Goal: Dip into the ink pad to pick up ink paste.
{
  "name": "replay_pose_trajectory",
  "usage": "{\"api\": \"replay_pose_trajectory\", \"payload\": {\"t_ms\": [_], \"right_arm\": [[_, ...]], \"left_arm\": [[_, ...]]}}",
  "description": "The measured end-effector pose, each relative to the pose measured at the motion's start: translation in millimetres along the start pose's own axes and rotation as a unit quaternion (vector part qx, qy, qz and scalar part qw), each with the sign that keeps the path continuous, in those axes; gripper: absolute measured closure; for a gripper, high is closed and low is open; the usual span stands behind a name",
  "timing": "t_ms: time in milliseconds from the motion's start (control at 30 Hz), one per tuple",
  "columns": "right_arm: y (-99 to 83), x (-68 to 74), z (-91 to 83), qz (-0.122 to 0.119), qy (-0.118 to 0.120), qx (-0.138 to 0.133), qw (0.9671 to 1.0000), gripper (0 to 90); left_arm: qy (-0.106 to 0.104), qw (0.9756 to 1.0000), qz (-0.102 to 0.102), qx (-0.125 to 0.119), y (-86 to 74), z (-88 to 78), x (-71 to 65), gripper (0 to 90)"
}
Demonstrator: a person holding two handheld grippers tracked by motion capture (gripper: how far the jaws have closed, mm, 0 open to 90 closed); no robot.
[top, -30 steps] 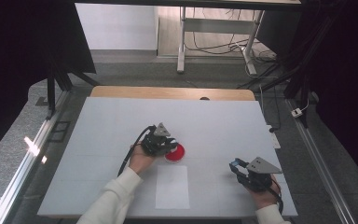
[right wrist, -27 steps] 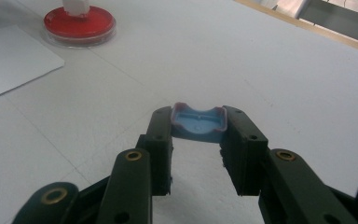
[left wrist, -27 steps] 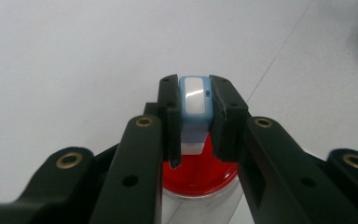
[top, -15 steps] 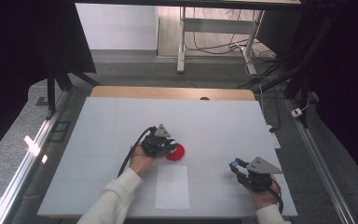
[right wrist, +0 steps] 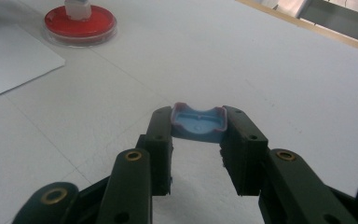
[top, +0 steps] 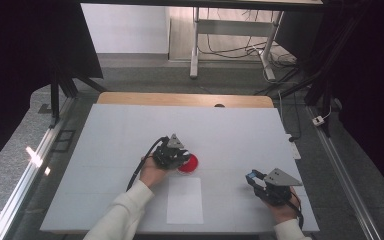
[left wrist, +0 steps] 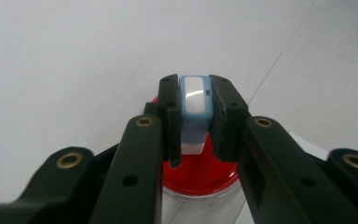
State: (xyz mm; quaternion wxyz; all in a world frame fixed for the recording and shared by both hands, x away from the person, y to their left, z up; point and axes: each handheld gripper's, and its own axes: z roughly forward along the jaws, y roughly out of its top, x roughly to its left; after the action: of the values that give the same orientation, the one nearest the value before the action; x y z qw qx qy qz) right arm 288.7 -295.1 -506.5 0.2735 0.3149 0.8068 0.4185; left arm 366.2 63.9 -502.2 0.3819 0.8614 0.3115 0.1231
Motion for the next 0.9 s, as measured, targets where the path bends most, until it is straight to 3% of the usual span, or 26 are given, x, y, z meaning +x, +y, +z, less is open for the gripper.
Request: {"api": "replay_pose_trajectory", "payload": {"t_ms": [400,900], "right_arm": [[-0.1,0.0,-0.3,0.000,0.000,0.000,1.0000,64.3],[0.2,1.1,-0.2,0.001,0.001,-0.001,1.0000,64.3]], "left_arm": [[-0.005,1.0000,-0.005,-0.006,-4.4,0.1,2.0,75.5],[0.007,0.9999,0.003,-0.009,-6.7,0.3,-2.4,75.6]]}}
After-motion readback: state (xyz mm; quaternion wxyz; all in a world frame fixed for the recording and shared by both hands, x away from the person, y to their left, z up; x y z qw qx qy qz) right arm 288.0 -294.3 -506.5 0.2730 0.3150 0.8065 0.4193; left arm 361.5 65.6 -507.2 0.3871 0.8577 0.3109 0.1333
